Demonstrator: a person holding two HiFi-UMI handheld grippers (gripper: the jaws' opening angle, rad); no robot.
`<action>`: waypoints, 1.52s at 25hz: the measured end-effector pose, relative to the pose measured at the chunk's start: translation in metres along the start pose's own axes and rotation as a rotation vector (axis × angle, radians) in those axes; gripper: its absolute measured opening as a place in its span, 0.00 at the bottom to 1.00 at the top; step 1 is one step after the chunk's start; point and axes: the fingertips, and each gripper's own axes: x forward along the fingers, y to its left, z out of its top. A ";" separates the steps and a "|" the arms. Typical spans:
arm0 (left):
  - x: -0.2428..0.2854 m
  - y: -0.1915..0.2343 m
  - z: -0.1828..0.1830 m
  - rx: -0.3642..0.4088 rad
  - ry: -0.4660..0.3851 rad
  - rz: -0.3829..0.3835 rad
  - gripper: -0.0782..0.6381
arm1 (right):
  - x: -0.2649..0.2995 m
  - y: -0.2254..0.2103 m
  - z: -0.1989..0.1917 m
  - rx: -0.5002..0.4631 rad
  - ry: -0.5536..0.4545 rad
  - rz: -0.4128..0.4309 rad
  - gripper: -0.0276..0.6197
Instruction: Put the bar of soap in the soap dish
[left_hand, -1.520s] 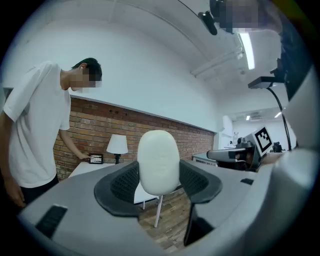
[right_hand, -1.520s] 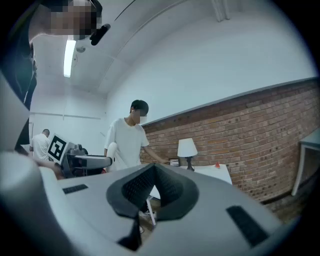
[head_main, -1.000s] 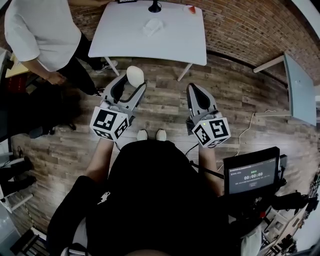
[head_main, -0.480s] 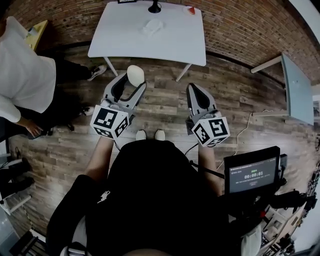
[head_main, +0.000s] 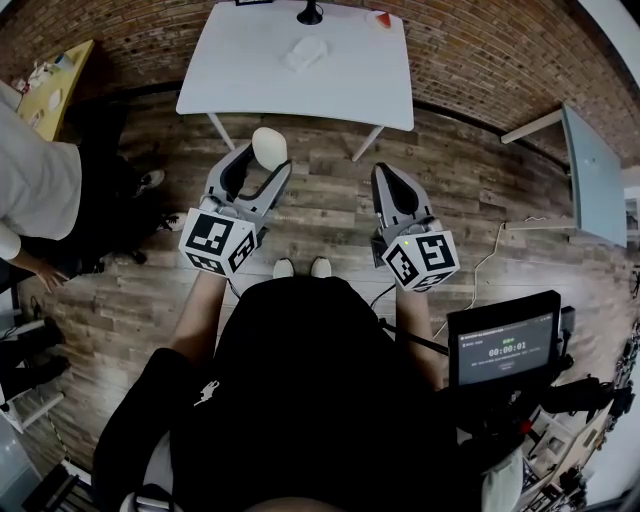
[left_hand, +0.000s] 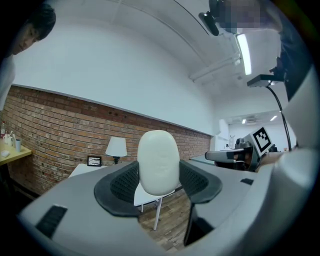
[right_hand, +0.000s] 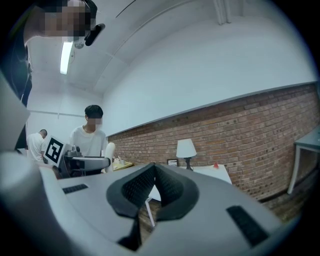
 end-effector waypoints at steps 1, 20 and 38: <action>0.000 0.000 0.001 0.000 0.001 -0.002 0.47 | 0.001 0.001 0.001 0.001 0.000 -0.001 0.05; -0.007 0.012 0.010 0.001 0.009 -0.012 0.47 | 0.012 0.016 0.007 0.001 0.017 0.002 0.05; -0.021 0.054 0.004 0.007 0.014 0.014 0.47 | 0.039 0.027 -0.002 0.005 0.036 0.002 0.05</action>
